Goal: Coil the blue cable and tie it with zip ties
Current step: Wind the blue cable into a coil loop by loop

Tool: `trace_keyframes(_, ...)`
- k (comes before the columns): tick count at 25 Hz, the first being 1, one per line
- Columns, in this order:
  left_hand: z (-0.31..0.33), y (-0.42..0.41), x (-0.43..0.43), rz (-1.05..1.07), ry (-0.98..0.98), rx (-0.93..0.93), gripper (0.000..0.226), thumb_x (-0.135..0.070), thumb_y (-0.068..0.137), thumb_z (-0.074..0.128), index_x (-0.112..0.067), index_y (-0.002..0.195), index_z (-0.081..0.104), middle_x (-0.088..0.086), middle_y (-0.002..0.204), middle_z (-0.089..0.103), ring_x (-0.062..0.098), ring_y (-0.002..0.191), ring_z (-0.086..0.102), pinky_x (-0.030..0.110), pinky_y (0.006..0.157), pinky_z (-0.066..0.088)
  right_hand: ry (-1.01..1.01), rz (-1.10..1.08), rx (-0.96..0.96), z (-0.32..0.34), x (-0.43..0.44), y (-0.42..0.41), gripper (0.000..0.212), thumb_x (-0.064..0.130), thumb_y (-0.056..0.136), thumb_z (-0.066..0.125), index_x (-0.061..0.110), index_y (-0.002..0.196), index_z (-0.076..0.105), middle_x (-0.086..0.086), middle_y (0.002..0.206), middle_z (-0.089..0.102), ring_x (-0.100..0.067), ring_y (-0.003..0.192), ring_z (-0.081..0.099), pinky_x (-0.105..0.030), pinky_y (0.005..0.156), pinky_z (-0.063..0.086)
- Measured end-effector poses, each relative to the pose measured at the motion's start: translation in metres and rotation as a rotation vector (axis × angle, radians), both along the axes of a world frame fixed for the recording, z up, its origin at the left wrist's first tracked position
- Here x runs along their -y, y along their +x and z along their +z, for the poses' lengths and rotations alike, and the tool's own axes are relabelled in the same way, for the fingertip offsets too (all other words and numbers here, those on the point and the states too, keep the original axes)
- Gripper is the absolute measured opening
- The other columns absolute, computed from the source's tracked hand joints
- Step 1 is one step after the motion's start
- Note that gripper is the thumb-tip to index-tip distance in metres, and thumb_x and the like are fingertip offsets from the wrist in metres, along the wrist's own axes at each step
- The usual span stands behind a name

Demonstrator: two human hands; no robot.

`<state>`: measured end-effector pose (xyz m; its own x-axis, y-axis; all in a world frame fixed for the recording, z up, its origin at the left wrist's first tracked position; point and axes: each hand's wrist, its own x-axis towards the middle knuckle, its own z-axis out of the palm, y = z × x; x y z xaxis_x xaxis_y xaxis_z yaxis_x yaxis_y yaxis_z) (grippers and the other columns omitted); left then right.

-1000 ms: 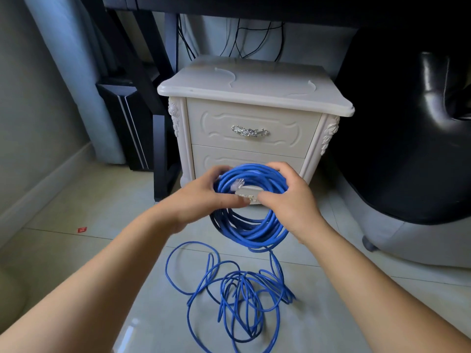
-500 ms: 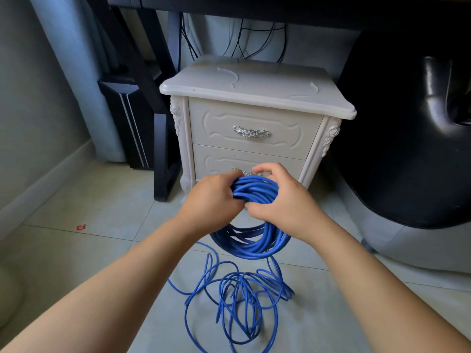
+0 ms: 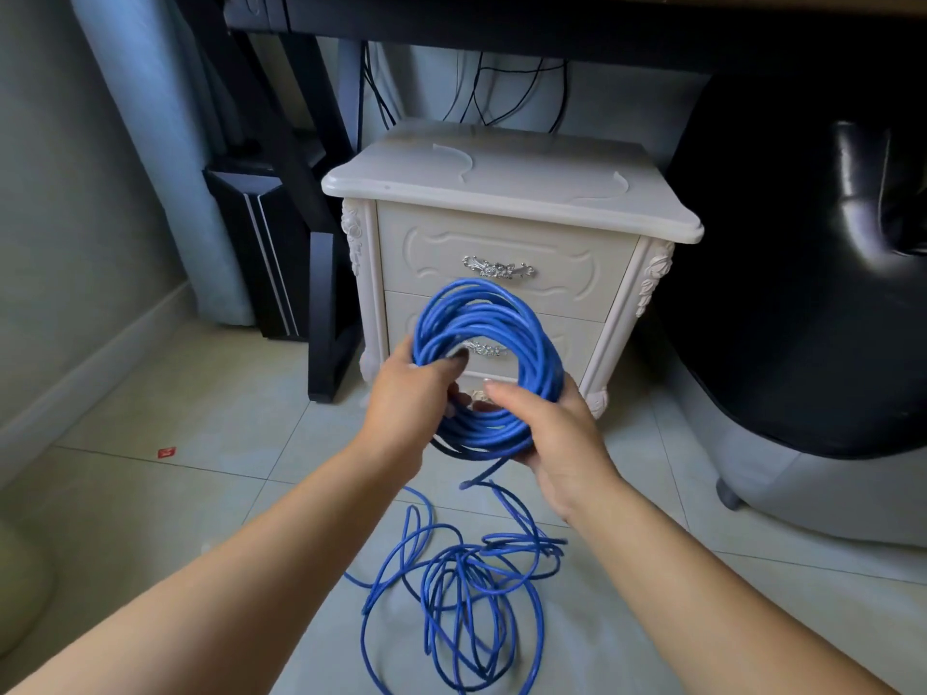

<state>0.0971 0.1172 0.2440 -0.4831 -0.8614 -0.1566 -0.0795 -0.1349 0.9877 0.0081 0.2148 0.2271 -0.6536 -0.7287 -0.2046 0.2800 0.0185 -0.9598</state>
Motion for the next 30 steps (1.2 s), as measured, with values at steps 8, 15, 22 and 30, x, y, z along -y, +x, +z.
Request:
trace_keyframes(8, 0.001, 0.013, 0.007, -0.286, -0.223, 0.084, 0.058, -0.027, 0.072, 0.085, -0.038, 0.118, 0.052, -0.006, 0.106, 0.069, 0.007, 0.095, 0.068, 0.027, 0.087, 0.056, 0.104, -0.094, -0.279, 0.018, -0.004, -0.027, 0.030, -0.009, 0.078, 0.054, 0.017, 0.091, 0.060, -0.002, 0.069, 0.058, -0.019, 0.053, 0.062, -0.038, 0.063, 0.053)
trace_keyframes(15, 0.008, 0.024, 0.021, -0.392, -0.614, 0.120, 0.088, -0.033, 0.068, 0.088, -0.048, 0.140, 0.039, -0.017, 0.142, 0.045, -0.007, 0.131, 0.040, 0.022, 0.105, 0.034, 0.380, 0.068, -0.843, 0.026, -0.012, -0.042, 0.023, 0.004, 0.076, 0.059, 0.026, 0.081, 0.054, 0.003, 0.069, 0.060, -0.025, 0.067, 0.062, -0.030, 0.060, 0.047)
trace_keyframes(22, 0.001, 0.013, 0.000, -0.431, -0.623, 0.211, 0.040, -0.012, 0.074, 0.075, -0.027, 0.108, 0.061, -0.013, 0.079, 0.065, -0.002, 0.064, 0.059, 0.013, 0.062, 0.045, 0.212, 0.107, -0.938, 0.025, -0.012, -0.024, 0.033, 0.006, 0.072, 0.065, 0.035, 0.087, 0.062, 0.009, 0.080, 0.068, -0.012, 0.076, 0.062, -0.031, 0.071, 0.050)
trace_keyframes(30, 0.005, 0.010, 0.004, -0.217, -0.125, -0.057, 0.026, -0.010, 0.060, 0.058, -0.010, 0.085, 0.063, -0.007, 0.055, 0.051, 0.013, 0.047, 0.047, 0.030, 0.057, 0.045, 0.138, 0.324, -0.302, 0.044, -0.019, -0.034, 0.040, 0.029, 0.072, 0.080, 0.028, 0.108, 0.062, 0.009, 0.077, 0.072, -0.012, 0.074, 0.071, -0.027, 0.065, 0.055)
